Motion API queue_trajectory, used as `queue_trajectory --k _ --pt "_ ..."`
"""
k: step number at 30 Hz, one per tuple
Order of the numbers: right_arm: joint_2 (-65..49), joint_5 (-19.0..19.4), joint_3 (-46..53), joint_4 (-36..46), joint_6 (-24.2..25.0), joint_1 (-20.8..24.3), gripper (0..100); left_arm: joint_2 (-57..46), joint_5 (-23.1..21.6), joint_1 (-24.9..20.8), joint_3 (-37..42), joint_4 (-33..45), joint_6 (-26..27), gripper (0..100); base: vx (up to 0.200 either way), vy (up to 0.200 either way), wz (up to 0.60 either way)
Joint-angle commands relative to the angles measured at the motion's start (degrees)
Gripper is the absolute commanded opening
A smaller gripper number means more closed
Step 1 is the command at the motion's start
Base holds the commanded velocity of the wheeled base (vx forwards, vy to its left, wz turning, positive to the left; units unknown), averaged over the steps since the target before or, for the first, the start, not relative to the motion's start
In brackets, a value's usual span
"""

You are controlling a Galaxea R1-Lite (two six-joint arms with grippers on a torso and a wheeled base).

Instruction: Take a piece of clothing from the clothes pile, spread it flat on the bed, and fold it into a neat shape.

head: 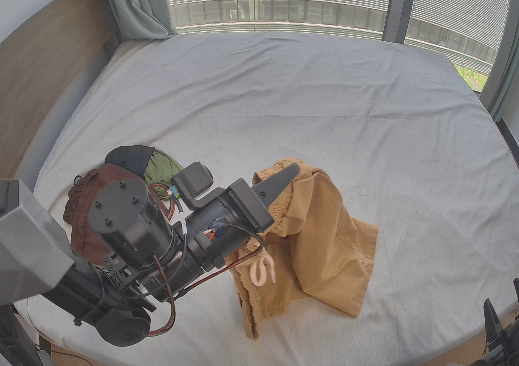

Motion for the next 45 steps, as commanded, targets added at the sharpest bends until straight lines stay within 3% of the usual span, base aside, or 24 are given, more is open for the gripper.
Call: queue_trajectory --k 1,15,22,32,37,40,45 --pt "-0.9 0.0 1.0 0.0 0.0 0.1 100 0.2 -0.1 1.4 1.8 -0.1 0.0 0 0.0 0.0 0.0" --pt "-0.9 0.0 1.0 0.0 0.0 0.0 100 -1.7 -0.2 6.3 7.1 -0.1 0.9 0 0.0 0.0 0.0" --pt "-0.9 0.0 1.0 0.0 0.0 0.1 100 -0.8 -4.0 12.1 11.2 -0.2 8.0 0 0.0 0.0 0.0" --pt "-0.9 0.0 1.0 0.0 0.0 0.0 100 -0.7 -6.5 19.5 11.4 -0.2 9.2 0 0.0 0.0 0.0" --pt "-0.9 0.0 1.0 0.0 0.0 0.0 100 0.7 -8.9 22.7 12.1 -0.3 13.8 0 0.0 0.0 0.0" --pt "-0.9 0.0 1.0 -0.1 0.0 0.0 100 3.9 -9.7 26.6 10.9 -0.3 19.8 0 0.0 0.0 0.0" --pt "-0.9 0.0 1.0 0.0 0.0 0.0 100 5.5 -11.7 27.8 11.2 -0.3 23.5 0 0.0 0.0 0.0"
